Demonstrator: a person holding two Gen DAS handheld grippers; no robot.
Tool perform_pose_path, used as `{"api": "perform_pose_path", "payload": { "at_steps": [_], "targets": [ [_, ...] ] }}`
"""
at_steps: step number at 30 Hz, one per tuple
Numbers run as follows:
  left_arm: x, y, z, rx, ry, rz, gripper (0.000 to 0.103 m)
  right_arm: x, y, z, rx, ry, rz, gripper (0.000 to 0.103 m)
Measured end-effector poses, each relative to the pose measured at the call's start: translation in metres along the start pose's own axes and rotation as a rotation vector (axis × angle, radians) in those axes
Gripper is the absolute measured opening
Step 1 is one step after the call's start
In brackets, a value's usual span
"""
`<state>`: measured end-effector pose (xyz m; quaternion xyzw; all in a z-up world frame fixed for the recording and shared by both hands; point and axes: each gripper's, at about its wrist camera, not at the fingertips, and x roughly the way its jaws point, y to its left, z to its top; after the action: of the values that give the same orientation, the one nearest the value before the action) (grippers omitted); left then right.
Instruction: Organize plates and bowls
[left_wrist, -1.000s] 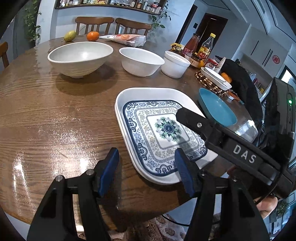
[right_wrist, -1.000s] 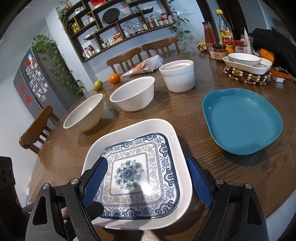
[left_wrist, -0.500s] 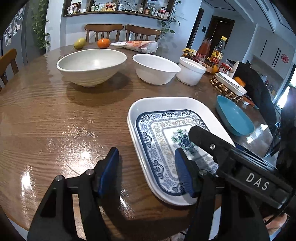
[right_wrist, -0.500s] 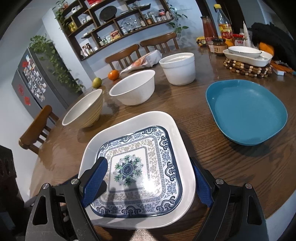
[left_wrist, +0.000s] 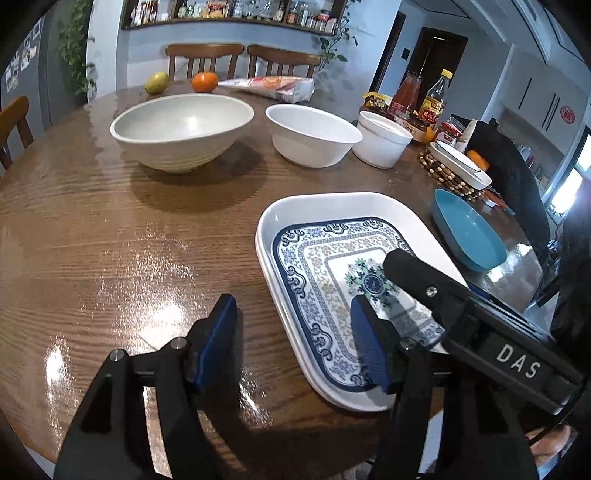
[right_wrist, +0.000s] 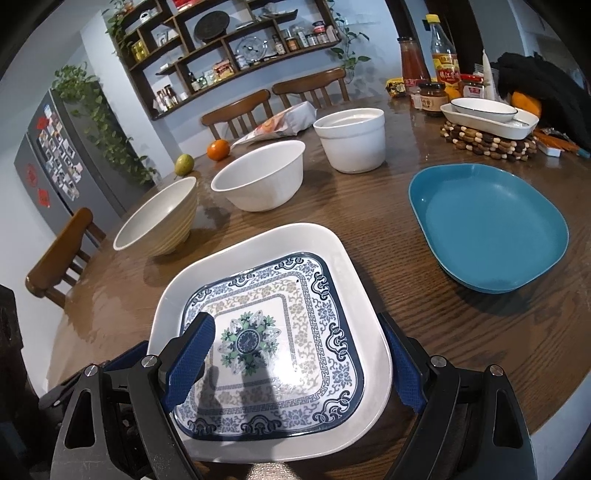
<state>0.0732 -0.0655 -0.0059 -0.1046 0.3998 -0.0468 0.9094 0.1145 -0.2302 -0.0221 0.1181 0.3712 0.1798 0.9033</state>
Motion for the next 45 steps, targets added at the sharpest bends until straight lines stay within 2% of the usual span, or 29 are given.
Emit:
{"api": "perform_pose_path", "payload": {
  "at_steps": [3,7,12,14,20,28,32,36,39,42,45],
  "targets": [
    [-0.013,-0.007,0.002,0.014,-0.056,0.021,0.063,-0.011,-0.003,0.001,0.006,-0.028,0.019,0.088],
    [-0.028,-0.022,0.008,0.055,-0.127,0.053,0.064,-0.034,-0.009,0.007,-0.004,-0.090,-0.001,0.088],
    [-0.033,-0.042,0.018,0.089,-0.166,0.053,0.064,-0.059,-0.024,0.014,0.008,-0.153,-0.013,0.088],
    [-0.032,-0.051,0.022,0.087,-0.176,0.025,0.064,-0.065,-0.032,0.017,0.016,-0.167,-0.020,0.088],
    [-0.020,-0.084,0.035,0.094,-0.153,-0.070,0.065,-0.081,-0.063,0.026,0.062,-0.209,-0.069,0.088],
    [-0.001,-0.125,0.044,0.106,-0.126,-0.145,0.064,-0.095,-0.109,0.039,0.131,-0.242,-0.109,0.088],
    [0.012,-0.144,0.046,0.135,-0.090,-0.214,0.059,-0.095,-0.128,0.044,0.170,-0.244,-0.124,0.088],
    [0.024,-0.154,0.047,0.136,-0.075,-0.204,0.056,-0.087,-0.141,0.049,0.189,-0.217,-0.110,0.088],
    [0.035,-0.158,0.046,0.132,-0.073,-0.188,0.046,-0.078,-0.147,0.052,0.194,-0.195,-0.106,0.088],
    [0.047,-0.158,0.046,0.123,-0.036,-0.184,0.046,-0.069,-0.149,0.053,0.188,-0.187,-0.119,0.088],
    [0.054,-0.157,0.046,0.108,-0.008,-0.205,0.046,-0.060,-0.153,0.056,0.196,-0.166,-0.080,0.080]
  ]
}}
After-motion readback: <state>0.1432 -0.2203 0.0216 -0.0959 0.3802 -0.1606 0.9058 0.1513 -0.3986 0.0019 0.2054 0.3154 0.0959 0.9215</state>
